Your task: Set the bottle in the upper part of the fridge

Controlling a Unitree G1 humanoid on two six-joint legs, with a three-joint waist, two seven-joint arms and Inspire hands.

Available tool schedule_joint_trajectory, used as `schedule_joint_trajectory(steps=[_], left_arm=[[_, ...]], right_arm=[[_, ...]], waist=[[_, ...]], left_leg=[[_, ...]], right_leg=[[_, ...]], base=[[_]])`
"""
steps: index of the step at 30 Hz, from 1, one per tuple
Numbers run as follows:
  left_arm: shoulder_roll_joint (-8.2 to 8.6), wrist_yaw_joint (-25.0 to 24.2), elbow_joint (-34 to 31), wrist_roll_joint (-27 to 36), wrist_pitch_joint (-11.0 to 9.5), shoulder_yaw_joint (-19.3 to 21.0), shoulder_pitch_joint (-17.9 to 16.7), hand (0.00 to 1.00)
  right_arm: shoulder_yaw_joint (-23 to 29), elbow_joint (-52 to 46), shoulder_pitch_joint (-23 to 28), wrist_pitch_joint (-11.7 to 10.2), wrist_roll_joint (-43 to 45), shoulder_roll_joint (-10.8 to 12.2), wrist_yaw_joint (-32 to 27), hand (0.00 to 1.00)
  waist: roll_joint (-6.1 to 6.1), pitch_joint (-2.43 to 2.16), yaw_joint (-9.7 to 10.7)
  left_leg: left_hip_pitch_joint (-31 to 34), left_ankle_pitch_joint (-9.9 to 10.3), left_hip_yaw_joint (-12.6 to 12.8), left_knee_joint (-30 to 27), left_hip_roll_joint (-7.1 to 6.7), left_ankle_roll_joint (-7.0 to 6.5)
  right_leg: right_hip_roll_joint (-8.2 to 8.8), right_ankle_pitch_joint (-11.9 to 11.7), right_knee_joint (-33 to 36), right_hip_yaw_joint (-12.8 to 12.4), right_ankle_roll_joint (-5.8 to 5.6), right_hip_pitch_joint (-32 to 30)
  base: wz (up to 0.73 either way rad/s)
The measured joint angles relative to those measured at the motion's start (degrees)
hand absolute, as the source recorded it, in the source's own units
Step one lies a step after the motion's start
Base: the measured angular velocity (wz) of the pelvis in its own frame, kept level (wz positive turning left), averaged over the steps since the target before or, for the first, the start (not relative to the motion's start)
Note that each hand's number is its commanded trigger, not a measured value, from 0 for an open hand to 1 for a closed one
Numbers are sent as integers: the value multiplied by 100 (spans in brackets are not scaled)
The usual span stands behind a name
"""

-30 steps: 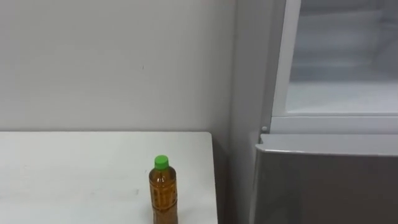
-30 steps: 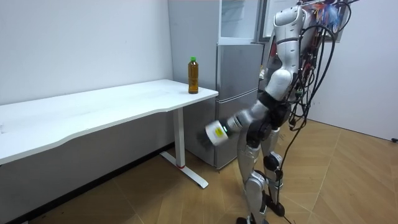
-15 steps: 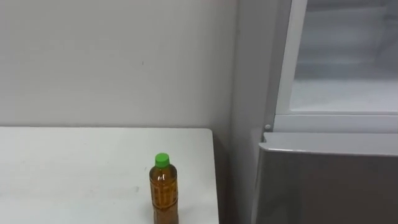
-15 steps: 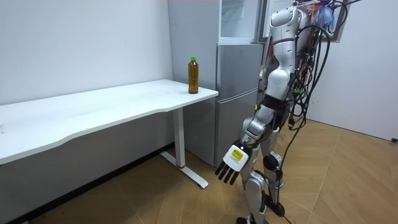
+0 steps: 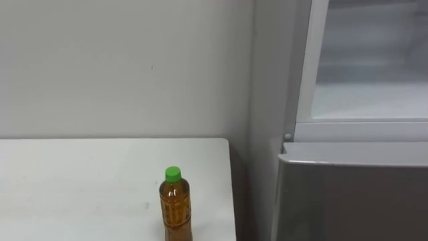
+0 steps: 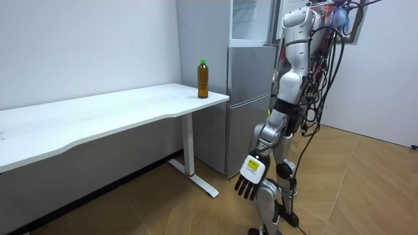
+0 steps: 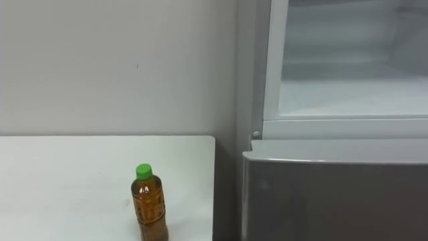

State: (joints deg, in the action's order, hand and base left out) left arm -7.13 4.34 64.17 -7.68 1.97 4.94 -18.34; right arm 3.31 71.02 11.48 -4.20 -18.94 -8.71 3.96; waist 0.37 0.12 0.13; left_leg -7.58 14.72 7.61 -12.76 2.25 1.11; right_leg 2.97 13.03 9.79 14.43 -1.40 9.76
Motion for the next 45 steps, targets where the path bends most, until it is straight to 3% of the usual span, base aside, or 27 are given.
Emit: schedule_joint_trajectory(steps=[7,16,20,27,31,38,45], left_arm=[[11,2,-38,-388,3,-77,202,0],[-7,7,2,-668,-235,-186,335,0],[-9,-1,-17,-826,-358,-177,381,0],[-76,-57,-199,-874,-529,-300,302,0],[-101,-107,-198,-877,-568,-294,301,0],[-116,-230,-222,-874,-576,-302,280,0],[-198,-264,-401,-863,-615,-324,218,0]], right_arm=[[-65,-169,-7,1,-110,0,31,0],[-436,-1161,8,-84,-81,39,442,0],[-428,-2636,109,-131,0,48,642,0],[-712,-4799,325,-228,155,56,985,0],[-774,-5372,384,-273,154,47,1121,0],[-897,-6024,428,-95,155,-117,1116,0],[-908,-6763,428,67,152,-352,1129,0]], waist=[[0,4,60],[-36,30,85],[-27,54,119],[-38,38,80],[-24,24,-18],[14,7,-165],[-100,32,-225]], left_leg=[[99,0,5,-8,8,1],[110,-1,117,-11,12,1],[196,-1,176,-60,21,0],[206,4,175,-89,18,-7],[210,5,195,-87,16,-11],[257,2,290,-94,33,-15],[395,-11,293,-201,25,-35]], right_leg=[[-9,6,11,-17,7,-88],[1,6,85,-101,8,-205],[11,5,197,-155,9,-327],[18,5,191,-151,8,-350],[17,5,234,-209,9,-408],[21,1,440,-328,16,-583],[56,-1,576,-324,18,-701]], base=[[0],[-7],[-7],[1],[-6],[-9],[0]])
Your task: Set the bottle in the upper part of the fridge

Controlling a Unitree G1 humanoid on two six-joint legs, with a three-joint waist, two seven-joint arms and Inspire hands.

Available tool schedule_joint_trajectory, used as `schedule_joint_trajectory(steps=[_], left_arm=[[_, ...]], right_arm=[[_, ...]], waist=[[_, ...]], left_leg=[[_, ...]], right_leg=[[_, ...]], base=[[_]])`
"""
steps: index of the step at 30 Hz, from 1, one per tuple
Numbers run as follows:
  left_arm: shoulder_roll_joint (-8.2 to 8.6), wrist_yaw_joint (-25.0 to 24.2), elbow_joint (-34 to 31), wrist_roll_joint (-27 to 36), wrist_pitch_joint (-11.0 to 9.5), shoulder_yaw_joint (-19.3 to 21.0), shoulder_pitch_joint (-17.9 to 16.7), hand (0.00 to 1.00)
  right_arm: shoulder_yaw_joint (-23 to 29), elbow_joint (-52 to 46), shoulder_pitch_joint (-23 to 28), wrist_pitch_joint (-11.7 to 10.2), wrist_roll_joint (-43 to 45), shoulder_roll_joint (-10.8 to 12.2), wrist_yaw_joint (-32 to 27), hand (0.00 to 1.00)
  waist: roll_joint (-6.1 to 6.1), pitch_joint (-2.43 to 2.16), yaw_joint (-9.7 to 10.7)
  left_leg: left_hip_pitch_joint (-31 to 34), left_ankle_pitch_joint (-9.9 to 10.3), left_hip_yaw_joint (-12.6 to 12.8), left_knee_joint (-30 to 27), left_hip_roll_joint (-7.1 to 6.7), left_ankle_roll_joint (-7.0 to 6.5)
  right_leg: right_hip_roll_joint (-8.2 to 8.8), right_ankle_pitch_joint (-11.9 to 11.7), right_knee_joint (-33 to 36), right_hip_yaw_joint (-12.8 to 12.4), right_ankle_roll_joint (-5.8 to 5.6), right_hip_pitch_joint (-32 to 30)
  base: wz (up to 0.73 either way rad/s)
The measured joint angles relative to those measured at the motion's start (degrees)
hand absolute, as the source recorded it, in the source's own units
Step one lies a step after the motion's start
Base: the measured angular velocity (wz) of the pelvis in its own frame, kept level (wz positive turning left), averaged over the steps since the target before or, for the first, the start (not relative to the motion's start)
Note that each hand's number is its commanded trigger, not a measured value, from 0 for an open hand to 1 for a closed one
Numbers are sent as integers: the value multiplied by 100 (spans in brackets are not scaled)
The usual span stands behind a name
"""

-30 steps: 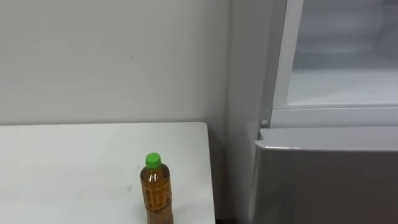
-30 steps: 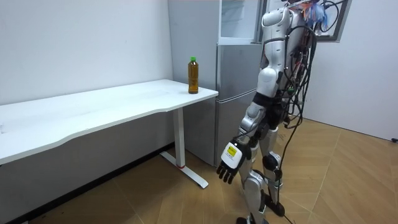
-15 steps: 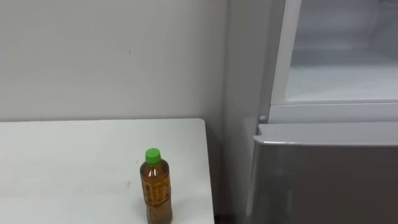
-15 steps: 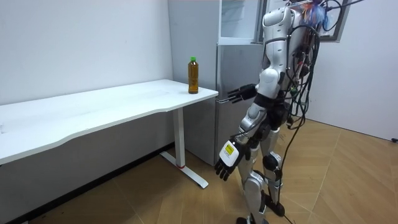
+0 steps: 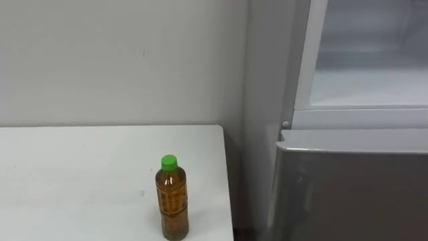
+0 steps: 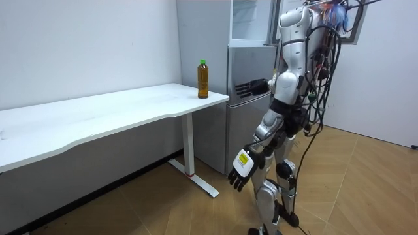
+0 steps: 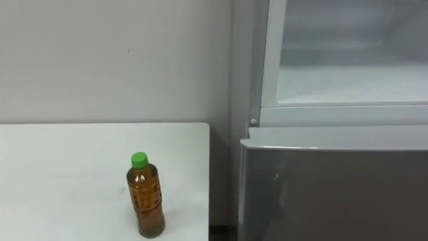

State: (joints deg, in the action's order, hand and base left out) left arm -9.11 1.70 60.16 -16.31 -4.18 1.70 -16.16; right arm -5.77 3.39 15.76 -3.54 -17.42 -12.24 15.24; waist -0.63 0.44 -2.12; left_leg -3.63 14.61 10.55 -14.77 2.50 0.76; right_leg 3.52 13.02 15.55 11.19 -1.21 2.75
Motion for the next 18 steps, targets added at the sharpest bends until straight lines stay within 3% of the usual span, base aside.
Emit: schedule_joint_trajectory(steps=[7,12,18], left_arm=[[-78,-45,-112,-5,-18,-22,22,0],[-111,-64,-106,-3,-14,-88,43,0],[-128,-64,-44,104,2,-199,56,0]], right_arm=[[27,-839,-47,-20,-15,-131,220,0],[26,-1388,-789,-203,-292,-133,482,0],[3,-1608,-1087,-205,-708,-115,491,0]], waist=[[-58,-15,-116],[-39,-27,-152],[-44,-28,-186]], left_leg=[[-9,-2,13,-1,3,-5],[-17,-2,-2,1,14,-5],[-33,-2,-32,-56,14,-5]], right_leg=[[-5,-9,16,-21,11,-28],[-18,-10,0,-5,14,34],[-18,-13,-33,18,14,126]], base=[[-1],[1],[2]])
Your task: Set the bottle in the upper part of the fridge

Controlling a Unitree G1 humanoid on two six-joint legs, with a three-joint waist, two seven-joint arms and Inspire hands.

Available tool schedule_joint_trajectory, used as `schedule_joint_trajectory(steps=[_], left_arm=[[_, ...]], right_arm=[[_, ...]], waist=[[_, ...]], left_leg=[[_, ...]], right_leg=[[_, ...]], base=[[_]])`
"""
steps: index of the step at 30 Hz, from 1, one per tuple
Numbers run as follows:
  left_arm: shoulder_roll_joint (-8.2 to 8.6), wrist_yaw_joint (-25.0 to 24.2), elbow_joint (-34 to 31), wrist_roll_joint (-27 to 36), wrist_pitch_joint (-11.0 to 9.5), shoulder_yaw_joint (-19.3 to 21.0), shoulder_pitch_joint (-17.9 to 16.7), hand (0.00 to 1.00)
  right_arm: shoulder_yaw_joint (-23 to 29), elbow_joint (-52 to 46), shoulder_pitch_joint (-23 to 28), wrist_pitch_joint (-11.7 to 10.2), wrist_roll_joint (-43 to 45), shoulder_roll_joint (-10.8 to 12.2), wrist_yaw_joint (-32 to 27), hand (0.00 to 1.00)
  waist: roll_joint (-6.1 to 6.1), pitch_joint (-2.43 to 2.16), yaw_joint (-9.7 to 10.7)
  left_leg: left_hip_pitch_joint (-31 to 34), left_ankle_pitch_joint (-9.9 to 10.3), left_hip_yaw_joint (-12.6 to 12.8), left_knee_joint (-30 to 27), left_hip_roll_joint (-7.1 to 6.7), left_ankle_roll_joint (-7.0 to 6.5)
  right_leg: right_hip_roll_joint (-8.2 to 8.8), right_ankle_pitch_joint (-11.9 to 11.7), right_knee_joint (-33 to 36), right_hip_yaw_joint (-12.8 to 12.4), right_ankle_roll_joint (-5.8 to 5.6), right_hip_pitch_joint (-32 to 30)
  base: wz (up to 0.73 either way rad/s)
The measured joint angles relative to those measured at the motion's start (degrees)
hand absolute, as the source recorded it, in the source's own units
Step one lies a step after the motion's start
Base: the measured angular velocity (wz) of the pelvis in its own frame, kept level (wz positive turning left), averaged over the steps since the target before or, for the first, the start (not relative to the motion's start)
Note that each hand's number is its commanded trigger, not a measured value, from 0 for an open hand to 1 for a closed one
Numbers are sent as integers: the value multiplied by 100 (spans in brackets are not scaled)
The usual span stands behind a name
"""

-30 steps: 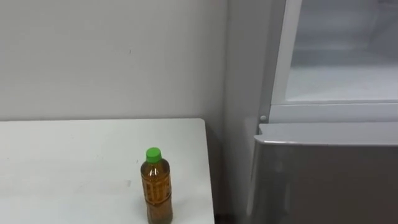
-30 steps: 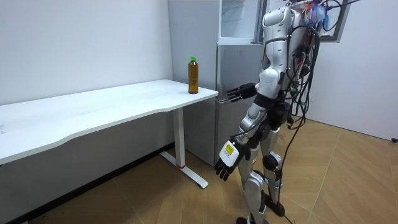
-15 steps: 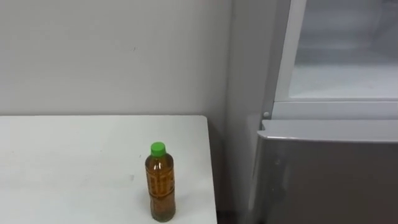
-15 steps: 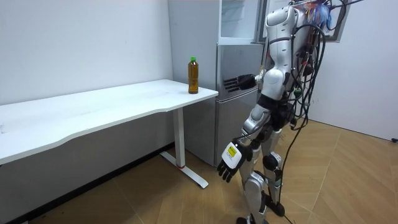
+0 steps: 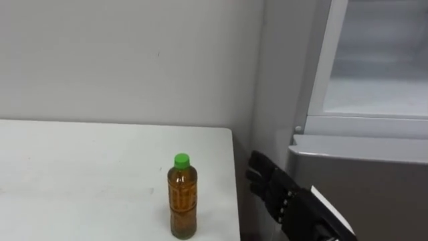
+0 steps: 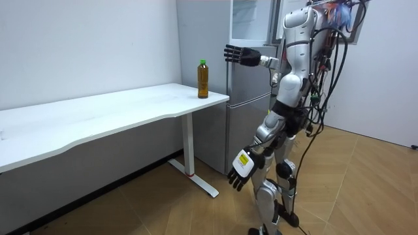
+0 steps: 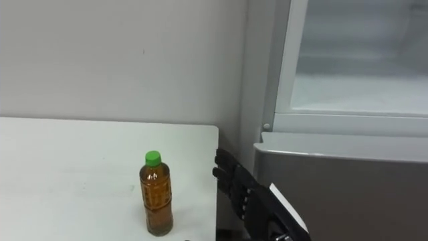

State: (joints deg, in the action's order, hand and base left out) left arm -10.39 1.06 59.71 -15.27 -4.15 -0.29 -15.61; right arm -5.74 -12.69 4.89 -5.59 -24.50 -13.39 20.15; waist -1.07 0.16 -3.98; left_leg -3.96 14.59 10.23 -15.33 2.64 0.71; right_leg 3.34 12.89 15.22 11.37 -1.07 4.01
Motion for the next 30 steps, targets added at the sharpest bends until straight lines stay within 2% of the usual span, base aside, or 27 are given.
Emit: schedule_joint_trajectory(steps=[8,13,22,25,26,30], left_arm=[[-24,3,10,-9,19,-172,66,0],[-31,3,10,-8,71,-221,98,0],[-38,-26,2,-59,77,-156,76,0],[-39,-22,-123,-69,97,-101,33,0],[-46,-11,-235,-68,102,-94,1,0],[-61,2,-471,-66,116,-103,-104,0]], right_arm=[[-136,-183,-157,-2,-104,1,-17,0],[-216,-198,-190,-2,-115,9,-62,0],[-197,-192,-399,-46,-266,6,-318,0],[-197,-189,-428,-102,-220,7,-427,0],[-197,-184,-457,-103,-220,7,-465,0],[-199,-90,-567,-138,-233,-2,-598,0]], waist=[[24,16,-106],[0,0,-115],[-64,2,-139],[-89,16,-138],[-98,37,-146],[-115,40,-154]], left_leg=[[13,4,-2,13,47,9],[22,2,-9,5,55,11],[30,1,-29,64,55,13],[113,0,-133,-18,49,13],[151,0,-159,-43,50,13],[246,0,-267,-96,44,13]], right_leg=[[-50,-30,-8,5,40,-9],[-55,-45,-31,30,46,1],[-55,-53,-59,65,44,6],[-46,-53,-61,151,44,-9],[-45,-53,-72,184,44,-18],[-35,-56,-102,316,46,-21]], base=[[0],[0],[0],[15],[14],[16]])
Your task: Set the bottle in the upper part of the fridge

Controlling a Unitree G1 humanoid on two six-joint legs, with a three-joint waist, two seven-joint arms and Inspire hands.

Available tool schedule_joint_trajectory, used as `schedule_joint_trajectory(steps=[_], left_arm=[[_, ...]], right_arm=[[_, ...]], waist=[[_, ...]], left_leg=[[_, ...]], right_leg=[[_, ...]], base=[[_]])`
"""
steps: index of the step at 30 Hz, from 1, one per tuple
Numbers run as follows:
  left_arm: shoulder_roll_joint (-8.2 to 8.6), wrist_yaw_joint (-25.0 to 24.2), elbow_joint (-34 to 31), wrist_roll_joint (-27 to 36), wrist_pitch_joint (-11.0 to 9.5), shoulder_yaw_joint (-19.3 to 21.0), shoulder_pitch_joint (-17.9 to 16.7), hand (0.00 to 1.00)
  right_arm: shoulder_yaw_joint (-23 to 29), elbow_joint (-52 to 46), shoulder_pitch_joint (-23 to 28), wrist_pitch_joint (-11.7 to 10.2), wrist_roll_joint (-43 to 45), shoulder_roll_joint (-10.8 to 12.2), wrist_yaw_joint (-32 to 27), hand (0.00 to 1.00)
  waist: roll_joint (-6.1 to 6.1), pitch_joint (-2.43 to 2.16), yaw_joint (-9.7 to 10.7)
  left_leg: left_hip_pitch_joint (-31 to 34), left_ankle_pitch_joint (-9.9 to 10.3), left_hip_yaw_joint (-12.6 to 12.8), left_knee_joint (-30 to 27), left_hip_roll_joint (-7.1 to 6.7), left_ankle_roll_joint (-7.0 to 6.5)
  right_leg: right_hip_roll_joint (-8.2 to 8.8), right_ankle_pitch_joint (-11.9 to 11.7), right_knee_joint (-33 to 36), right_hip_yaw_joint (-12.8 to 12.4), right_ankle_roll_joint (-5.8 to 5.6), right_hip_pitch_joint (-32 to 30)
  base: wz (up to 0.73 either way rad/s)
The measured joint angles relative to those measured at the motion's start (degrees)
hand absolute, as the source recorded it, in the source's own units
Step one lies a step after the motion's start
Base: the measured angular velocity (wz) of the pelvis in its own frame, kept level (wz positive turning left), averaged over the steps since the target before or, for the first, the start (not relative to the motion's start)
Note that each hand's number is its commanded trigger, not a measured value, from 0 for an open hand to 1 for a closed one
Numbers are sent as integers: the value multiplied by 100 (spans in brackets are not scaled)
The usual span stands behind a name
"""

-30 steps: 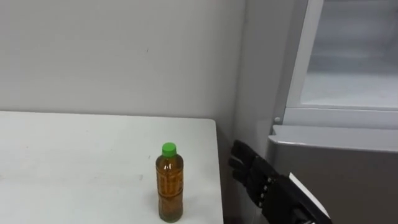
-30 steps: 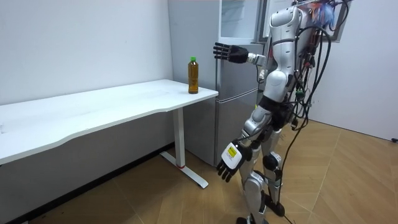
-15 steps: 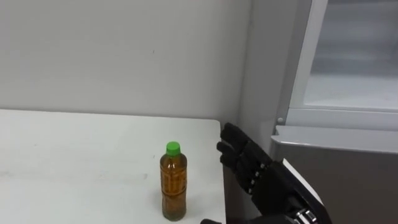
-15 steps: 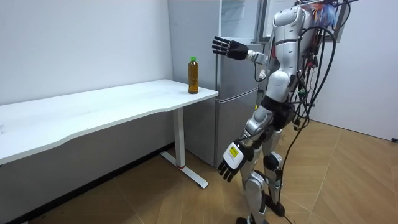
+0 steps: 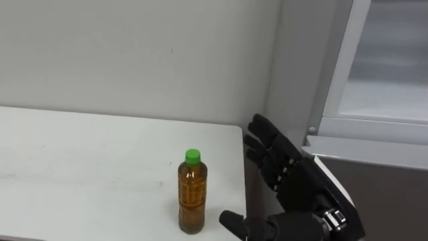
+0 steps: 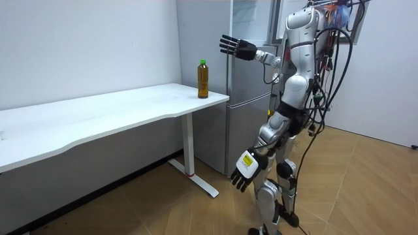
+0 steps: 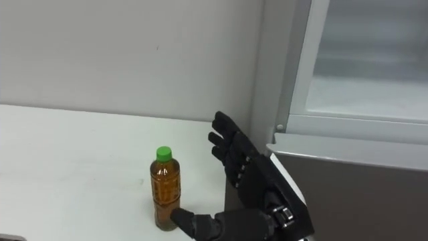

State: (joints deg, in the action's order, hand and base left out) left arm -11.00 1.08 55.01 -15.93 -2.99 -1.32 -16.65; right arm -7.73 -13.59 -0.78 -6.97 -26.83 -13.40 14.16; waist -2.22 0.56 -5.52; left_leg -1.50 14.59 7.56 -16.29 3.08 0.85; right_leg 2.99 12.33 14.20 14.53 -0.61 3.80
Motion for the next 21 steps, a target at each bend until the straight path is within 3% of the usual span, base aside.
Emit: schedule_joint_trajectory(steps=[8,12,21], left_arm=[[16,1,-278,4,-10,110,-10,0],[26,1,-445,-1,-11,119,-55,0],[2,-1,-476,-48,-7,230,-52,0]], right_arm=[[-3,805,-303,-234,-38,-34,-700,0],[-5,1121,-377,-235,-48,-39,-958,0],[-13,1698,-579,-242,-36,-45,-1331,0]], waist=[[-13,-9,-289],[-28,-14,-446],[-165,-2,-538]], left_leg=[[95,-8,-150,-53,-3,11],[98,-11,-198,-59,-12,11],[323,-48,-491,-143,-81,4]], right_leg=[[-10,-28,-68,141,6,3],[-6,-28,-70,151,6,8],[45,-27,-76,494,4,-2]], base=[[8],[1],[18]])
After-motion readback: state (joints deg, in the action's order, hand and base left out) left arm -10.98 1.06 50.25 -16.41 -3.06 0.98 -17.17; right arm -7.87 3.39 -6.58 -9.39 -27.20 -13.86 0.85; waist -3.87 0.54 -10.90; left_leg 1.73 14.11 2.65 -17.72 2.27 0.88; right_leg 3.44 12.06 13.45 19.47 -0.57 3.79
